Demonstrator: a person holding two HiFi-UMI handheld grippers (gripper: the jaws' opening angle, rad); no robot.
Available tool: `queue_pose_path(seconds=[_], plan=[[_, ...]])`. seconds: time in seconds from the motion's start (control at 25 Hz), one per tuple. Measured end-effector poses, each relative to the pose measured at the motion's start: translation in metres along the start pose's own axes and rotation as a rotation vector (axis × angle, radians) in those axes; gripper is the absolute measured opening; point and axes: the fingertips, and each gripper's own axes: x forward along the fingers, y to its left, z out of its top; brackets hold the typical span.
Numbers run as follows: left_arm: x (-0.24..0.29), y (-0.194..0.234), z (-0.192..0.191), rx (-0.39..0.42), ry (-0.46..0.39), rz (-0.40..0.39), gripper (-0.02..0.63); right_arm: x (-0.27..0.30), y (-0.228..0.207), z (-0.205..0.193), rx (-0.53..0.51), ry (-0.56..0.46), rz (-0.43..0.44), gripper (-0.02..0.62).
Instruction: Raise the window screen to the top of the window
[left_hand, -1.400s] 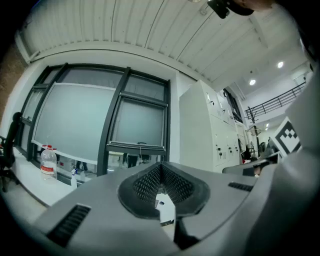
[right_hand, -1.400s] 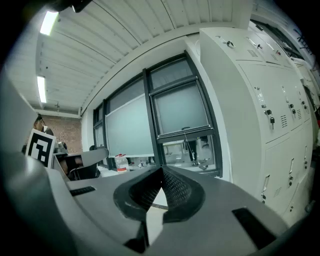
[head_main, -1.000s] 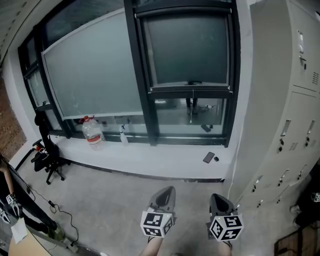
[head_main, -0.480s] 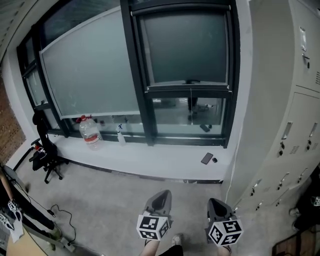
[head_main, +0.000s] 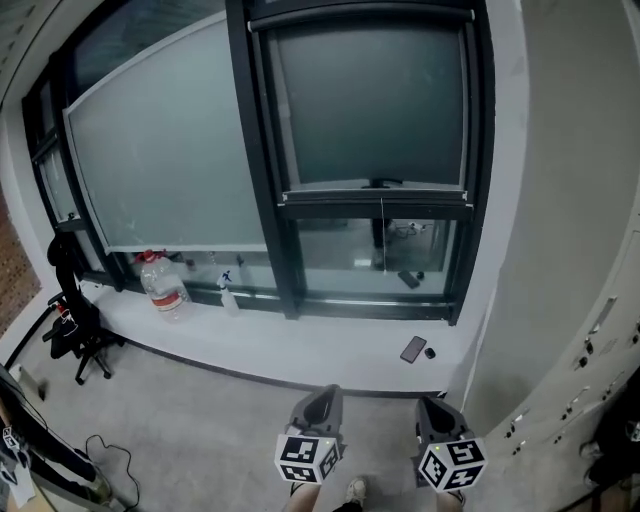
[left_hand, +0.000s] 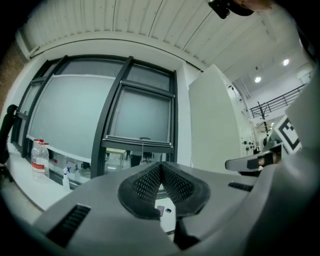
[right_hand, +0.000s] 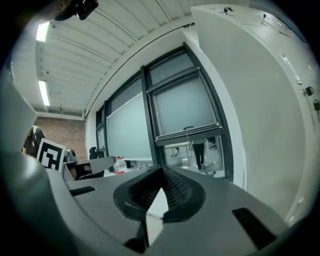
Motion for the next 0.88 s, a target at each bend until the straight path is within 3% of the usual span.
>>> queue_pose_path(seconds=[0.44,0.88], plan=[[0.160,0.104,0.039,0.026,-0.058,-0.001,0.002,0.181,-0.049,0.062,-0.053,-0.037,0.000,0.003],[0.275,0.165,0.018,0.014,-0.014,0.045,0.002,0.312,-0.103,0.059,-0.052,0.018,0.028,0.005]])
